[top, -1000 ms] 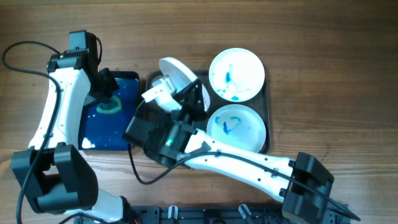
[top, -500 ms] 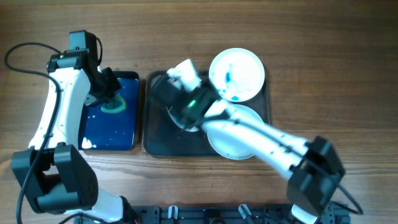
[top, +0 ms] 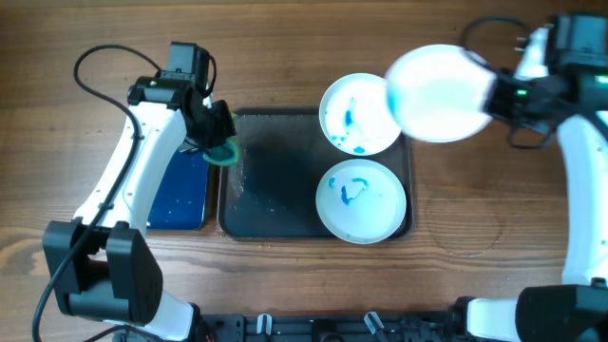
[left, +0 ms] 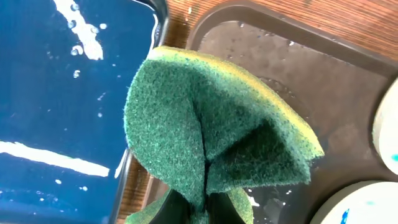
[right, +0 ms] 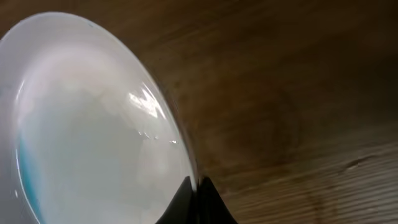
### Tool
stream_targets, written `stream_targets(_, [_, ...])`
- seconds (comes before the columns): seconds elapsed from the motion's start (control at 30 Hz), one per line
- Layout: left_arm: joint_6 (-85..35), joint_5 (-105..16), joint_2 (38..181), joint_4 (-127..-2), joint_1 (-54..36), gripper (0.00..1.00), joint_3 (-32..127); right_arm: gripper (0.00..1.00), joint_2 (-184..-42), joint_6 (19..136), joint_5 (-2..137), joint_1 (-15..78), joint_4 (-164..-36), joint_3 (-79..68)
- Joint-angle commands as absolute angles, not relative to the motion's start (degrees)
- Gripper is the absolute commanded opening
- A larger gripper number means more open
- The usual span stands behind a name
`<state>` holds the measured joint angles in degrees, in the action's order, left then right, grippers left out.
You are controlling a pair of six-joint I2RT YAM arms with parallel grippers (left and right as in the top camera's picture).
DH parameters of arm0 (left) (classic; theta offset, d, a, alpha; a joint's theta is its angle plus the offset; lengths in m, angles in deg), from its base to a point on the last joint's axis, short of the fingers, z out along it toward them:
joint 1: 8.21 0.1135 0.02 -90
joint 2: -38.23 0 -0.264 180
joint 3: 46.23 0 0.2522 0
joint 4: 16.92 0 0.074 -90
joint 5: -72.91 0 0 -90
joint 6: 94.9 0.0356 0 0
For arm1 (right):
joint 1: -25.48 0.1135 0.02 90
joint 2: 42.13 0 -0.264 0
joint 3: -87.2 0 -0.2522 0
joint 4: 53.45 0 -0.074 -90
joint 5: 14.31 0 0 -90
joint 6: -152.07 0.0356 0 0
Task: Clean dirty plates on tray and stack at the side
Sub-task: 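Lift the cleaned plate with the right gripper and carry it right, then set the plate on the table and grasp the lower-right plate rim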
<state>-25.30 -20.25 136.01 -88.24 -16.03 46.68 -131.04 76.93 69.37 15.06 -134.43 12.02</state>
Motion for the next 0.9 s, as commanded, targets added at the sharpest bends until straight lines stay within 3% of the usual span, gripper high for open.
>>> stream_targets(0.0, [-24.61,-21.14,134.63,-87.83,-16.31,0.04,47.29,0.04,-131.06,77.6,73.34,8.61,-131.87,3.87])
stream_targets(0.33, [-24.58,-21.12,134.63,-87.83,-16.38,0.04,47.29,0.05,-131.06,82.19,73.3,2.62,-107.11,-25.94])
stream_targets(0.37, [-24.58,-21.12,134.63,-87.87,-16.38,0.04,47.29,0.08,-131.06,83.66,74.24,2.62,-105.69,-27.38])
stream_targets(0.4, [-24.56,-21.12,134.63,-87.89,-16.38,0.04,47.29,0.21,-131.06,85.08,74.87,2.62,-105.1,-27.95])
stream_targets(0.47, [-24.58,-21.12,134.63,-87.87,-16.38,0.04,47.32,0.36,-131.04,85.08,74.59,2.62,-105.1,-27.86])
stream_targets(0.57, [-24.56,-21.12,134.63,-87.87,-16.38,0.04,47.32,0.37,-130.71,82.85,70.83,2.65,-109.6,-24.63])
stream_targets(0.7, [-24.32,-21.14,134.63,-87.87,-16.38,0.04,47.32,0.4,-128.0,71.48,57.32,3.63,-119.39,-16.02])
stream_targets(0.87, [-24.36,-21.14,134.63,-87.87,-16.38,0.04,47.29,0.45,-126.14,68.45,51.77,12.15,-126.56,-14.95])
